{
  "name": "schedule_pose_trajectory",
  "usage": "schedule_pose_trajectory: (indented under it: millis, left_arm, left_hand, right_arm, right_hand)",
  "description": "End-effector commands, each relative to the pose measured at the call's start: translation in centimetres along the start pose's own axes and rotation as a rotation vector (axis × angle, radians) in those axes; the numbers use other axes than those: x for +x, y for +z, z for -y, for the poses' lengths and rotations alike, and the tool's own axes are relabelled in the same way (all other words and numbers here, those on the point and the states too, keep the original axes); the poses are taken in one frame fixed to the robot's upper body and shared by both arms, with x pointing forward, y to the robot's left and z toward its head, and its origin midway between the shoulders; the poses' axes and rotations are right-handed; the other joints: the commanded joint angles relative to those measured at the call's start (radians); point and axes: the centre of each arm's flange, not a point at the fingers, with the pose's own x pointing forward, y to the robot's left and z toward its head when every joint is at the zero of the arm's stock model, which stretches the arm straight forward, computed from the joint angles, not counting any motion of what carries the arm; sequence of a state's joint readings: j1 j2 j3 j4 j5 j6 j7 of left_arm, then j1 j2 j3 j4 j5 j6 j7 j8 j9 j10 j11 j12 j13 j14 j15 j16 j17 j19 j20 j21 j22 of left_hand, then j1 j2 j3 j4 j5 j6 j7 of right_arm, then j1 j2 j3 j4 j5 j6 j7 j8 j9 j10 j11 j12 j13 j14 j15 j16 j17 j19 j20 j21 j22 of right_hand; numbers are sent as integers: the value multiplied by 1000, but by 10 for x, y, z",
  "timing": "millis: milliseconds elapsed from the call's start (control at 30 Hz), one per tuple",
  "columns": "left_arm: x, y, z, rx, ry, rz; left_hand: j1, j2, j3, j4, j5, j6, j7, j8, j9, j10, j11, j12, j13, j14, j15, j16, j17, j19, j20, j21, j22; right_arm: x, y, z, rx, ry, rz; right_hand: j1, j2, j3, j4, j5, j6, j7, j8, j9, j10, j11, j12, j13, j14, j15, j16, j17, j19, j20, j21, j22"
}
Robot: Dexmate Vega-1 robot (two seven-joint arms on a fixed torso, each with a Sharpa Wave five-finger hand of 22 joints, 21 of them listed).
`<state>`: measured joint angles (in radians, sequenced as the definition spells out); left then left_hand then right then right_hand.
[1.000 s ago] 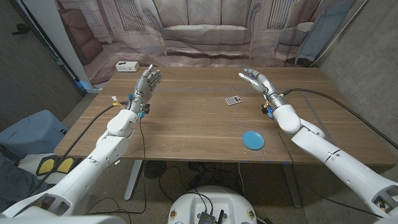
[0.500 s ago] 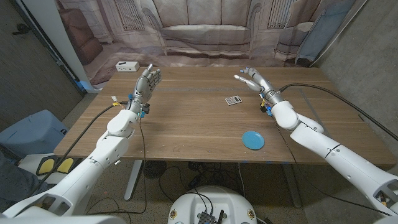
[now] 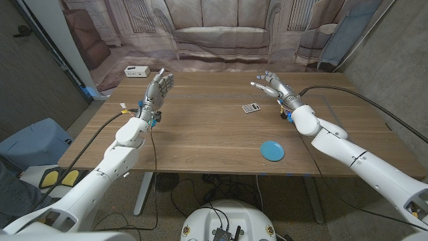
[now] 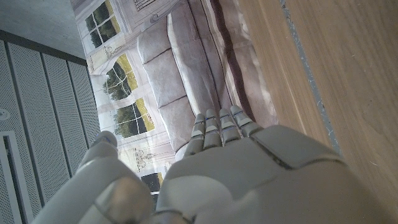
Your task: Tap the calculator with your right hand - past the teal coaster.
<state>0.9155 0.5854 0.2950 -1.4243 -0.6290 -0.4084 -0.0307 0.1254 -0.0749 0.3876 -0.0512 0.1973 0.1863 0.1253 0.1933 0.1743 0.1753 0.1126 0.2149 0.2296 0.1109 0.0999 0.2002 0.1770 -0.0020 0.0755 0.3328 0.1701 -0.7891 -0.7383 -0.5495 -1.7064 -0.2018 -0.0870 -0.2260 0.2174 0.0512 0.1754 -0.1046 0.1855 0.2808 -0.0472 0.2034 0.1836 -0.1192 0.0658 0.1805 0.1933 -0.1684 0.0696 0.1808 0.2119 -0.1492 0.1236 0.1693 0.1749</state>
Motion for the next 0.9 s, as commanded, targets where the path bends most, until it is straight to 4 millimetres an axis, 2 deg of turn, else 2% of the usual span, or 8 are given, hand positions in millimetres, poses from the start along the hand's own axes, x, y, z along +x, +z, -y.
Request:
schedule_pose_trajectory:
  millis: [33, 333, 500, 633, 667, 900]
  left_arm:
    - [-1, -1, 2, -1, -2, -5]
    - [-2, 2, 0, 11, 0, 2]
    - [-1, 1, 0, 5, -7, 2]
    - [-1, 0, 1, 9, -4, 1]
    - [-1, 0, 1, 9, -4, 1]
    - [0, 1, 1, 10, -8, 5]
  left_hand:
    - [1, 9, 1, -7, -5, 9, 0, 8, 5, 9, -6, 6, 0, 12, 2, -2, 3, -3, 11, -2, 5]
    - [0, 10, -1, -8, -5, 10, 1, 6, 6, 2, -5, 2, -3, 2, 5, -7, 3, -3, 11, -8, 5]
    - [-1, 10, -2, -9, -5, 10, 1, 5, 6, 2, -7, 2, -5, 1, 6, -8, 3, -6, 9, -12, 5]
    - [-2, 10, -3, -9, -5, 10, 0, 4, 6, 2, -4, 2, -6, 1, 6, -8, 3, -6, 9, -15, 5]
    - [-2, 10, -3, -9, -5, 10, 0, 4, 6, 4, -11, 2, -7, 1, 6, -8, 3, -5, 10, -16, 6]
    - [-3, 11, -4, -10, -5, 13, -4, 3, 6, 6, -3, 3, -9, 3, 5, -7, 3, -4, 10, -20, 6]
  right_arm:
    - [8, 4, -1, -98, 40, -41]
    - [13, 10, -4, -172, 45, -42]
    - [16, 13, -8, -200, 50, -64]
    - [18, 14, -11, -219, 70, -77]
    - [19, 15, -11, -226, 74, -79]
    - [21, 17, -13, -244, 89, -82]
  right_hand:
    - [-14, -2, -7, 1, 0, 30, -9, 7, 5, -47, -13, -5, 5, -150, -6, 0, 5, -43, 1, 4, 4]
    - [-19, 5, -6, 2, 0, 45, -22, 5, 6, -91, -22, -4, 6, -188, -6, 1, 5, -86, -2, 6, 5]
    - [-14, 13, -1, -1, 1, 38, -59, 0, 5, -83, -28, 7, 6, -184, -4, 9, 4, -86, -6, 14, 5]
    - [-12, 13, 0, -3, 0, 48, -61, 2, 5, -88, -34, 8, 6, -192, -3, 9, 4, -102, -3, 11, 5]
    - [-12, 13, 0, -4, 0, 51, -60, 3, 5, -88, -34, 8, 6, -192, -3, 9, 4, -103, -4, 11, 6]
    - [-14, 12, 0, -4, -1, 60, -58, 5, 5, -99, -32, 7, 6, -200, -2, 10, 4, -114, -8, 11, 6]
